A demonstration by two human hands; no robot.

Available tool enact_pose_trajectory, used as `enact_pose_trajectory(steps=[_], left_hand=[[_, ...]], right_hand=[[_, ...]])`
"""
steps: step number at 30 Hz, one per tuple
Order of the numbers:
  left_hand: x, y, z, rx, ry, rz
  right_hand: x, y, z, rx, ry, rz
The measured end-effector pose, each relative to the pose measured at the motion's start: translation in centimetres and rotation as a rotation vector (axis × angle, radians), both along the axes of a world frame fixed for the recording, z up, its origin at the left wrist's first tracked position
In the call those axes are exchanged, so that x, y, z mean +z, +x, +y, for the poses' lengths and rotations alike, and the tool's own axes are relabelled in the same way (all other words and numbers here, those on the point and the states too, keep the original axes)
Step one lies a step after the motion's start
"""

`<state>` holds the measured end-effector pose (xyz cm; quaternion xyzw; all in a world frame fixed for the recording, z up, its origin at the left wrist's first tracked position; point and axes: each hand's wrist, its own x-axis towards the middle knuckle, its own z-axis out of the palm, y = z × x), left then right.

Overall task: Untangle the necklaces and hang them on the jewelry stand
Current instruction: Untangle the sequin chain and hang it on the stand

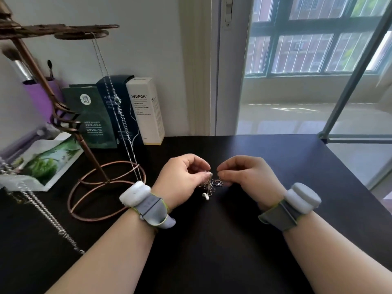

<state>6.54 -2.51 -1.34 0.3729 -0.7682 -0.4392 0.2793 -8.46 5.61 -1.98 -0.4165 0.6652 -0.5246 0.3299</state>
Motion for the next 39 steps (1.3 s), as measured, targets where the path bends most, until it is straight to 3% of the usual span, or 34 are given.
enact_pose_trajectory(steps=[5,9,18,30,39], left_hand=[[0.7,-1.1,0.0,0.017,0.419,0.368],[1.2,-1.7,0.0,-0.022,0.57,0.458],[1.1,-1.9,-0.4,-0.035,0.609,0.493],[1.4,-1.9,0.2,-0.067,0.654,0.456],[2.0,-1.7,0.2,-0.057,0.623,0.451]], right_hand=[[-0.2,-0.4,0.1,0.035,-0.061,-0.194],[0.1,-0.9,0.3,0.122,-0.058,-0.288],[0.3,-1.2,0.0,0.125,-0.059,-0.293],[0.7,-2.1,0.1,0.158,-0.073,-0.55],[1.0,-3.0,0.4,0.17,-0.125,-0.59]])
